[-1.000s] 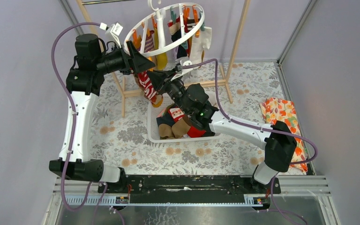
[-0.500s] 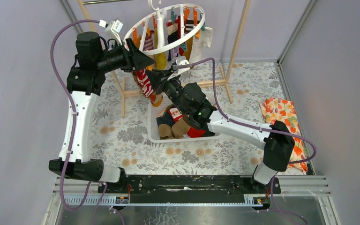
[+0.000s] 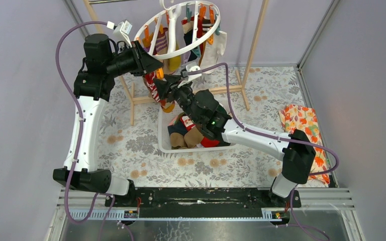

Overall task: Clip the socks to the hanger
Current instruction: Open the clamp at the hanger, then adjust the sock in the bin.

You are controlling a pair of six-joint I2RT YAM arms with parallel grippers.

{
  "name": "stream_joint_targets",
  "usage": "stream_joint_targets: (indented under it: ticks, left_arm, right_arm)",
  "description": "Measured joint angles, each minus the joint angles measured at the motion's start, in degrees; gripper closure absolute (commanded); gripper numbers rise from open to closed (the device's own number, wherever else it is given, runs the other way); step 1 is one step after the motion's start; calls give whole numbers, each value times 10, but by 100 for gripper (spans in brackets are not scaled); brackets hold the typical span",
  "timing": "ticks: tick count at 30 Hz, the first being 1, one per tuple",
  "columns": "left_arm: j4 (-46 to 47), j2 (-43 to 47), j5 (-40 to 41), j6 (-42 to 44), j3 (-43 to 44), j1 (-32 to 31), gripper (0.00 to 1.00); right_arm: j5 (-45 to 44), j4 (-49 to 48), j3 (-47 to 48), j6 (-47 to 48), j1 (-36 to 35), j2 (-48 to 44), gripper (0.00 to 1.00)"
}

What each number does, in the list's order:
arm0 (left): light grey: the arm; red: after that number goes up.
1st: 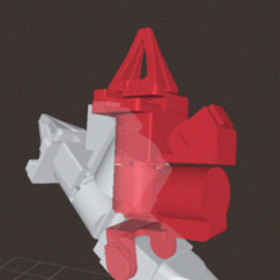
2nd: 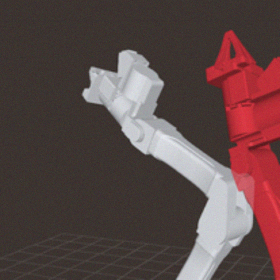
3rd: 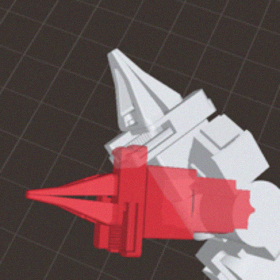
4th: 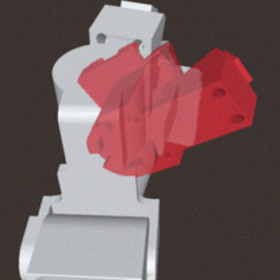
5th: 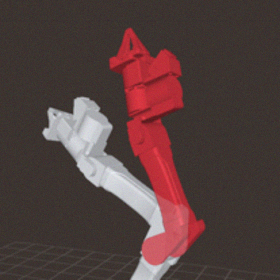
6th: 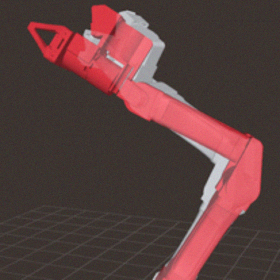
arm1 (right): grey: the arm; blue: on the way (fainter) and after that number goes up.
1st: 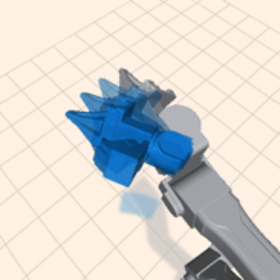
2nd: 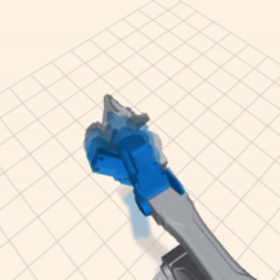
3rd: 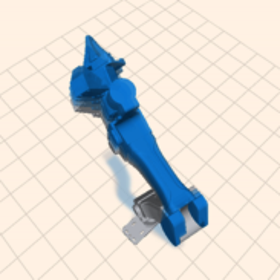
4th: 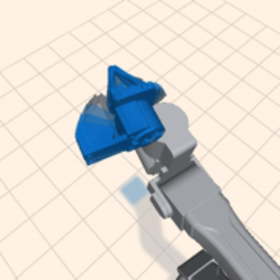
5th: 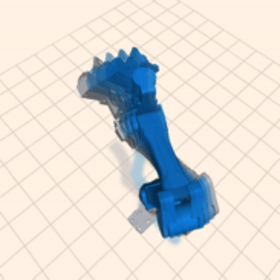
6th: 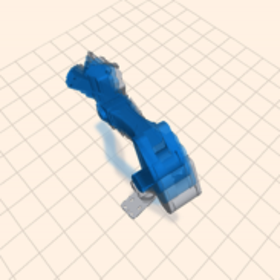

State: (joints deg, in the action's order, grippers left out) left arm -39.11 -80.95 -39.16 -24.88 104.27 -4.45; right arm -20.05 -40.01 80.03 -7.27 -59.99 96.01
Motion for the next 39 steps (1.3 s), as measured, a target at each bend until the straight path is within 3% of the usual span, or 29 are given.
stream_joint_targets:
  ticks: [3, 9, 14, 19, 25, 31, 39]
  left_arm:
    - [9, 0, 0, 1, -3, 0, 96]
    - [9, 0, 0, 11, -3, 0, 100]
    - [9, 0, -5, 17, -3, 0, 100]
    - [9, 0, -7, 26, -3, 0, 100]
    - [8, 0, -8, 32, -3, 0, 100]
    - [4, 0, -10, 42, -3, 0, 100]
    - [-6, -1, -10, 54, 1, 0, 100]
  right_arm:
    - [-3, 4, -6, 9, -6, -1, 2]
    - [-38, 52, -58, 23, -12, -43, 0]
    - [-64, 134, -144, 5, -10, -179, 0]
    - [-90, 273, -151, -19, -4, -281, 12]
    - [-87, 476, -158, -83, 52, -283, 20]
    - [-24, 574, -186, -110, 153, -210, 30]
    - [-17, 624, -141, -131, 181, -52, 35]
